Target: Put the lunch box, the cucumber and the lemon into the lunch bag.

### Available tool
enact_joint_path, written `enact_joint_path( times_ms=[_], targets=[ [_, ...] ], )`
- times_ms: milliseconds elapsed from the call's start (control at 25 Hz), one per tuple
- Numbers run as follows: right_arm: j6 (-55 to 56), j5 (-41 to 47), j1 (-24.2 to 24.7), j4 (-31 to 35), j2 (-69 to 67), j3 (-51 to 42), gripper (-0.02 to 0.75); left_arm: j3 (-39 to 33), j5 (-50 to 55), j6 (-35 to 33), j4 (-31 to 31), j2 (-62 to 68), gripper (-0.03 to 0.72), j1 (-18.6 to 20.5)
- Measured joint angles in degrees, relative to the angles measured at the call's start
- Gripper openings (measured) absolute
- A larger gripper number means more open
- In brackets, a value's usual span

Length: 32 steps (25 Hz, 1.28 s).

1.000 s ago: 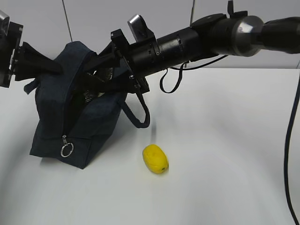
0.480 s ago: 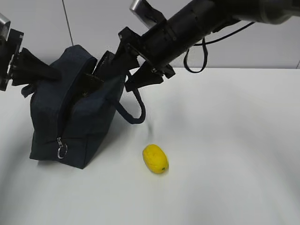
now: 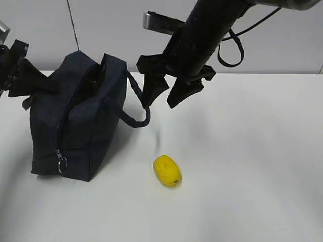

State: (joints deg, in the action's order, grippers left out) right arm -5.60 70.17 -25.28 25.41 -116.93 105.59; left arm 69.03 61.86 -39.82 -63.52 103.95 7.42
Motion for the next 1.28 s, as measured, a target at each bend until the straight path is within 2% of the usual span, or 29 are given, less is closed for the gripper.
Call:
enact_joint_path(
  times_ms=[120, 240, 680, 1280],
  targets=[
    [1.9, 0.0, -1.3, -3.6, 0.0, 0.0, 0.495, 0.0, -1.3, 2.8, 4.0, 0.0, -0.007, 0.0],
    [2.6, 0.0, -1.6, -4.4, 0.1, -1.4, 0.495, 0.0, -1.6, 4.2, 5.6, 0.0, -0.008, 0.0],
    [2.3, 0.0, -1.6, -4.8, 0.1, -10.3, 0.494, 0.0, -2.2, 5.1, 6.1, 0.0, -0.008, 0.0],
    [0.8, -3.4, -3.3, -4.7, -1.6, -13.3, 0.494, 0.0, -2.6, 5.2, 6.1, 0.0, -0.007, 0.0]
  ],
)
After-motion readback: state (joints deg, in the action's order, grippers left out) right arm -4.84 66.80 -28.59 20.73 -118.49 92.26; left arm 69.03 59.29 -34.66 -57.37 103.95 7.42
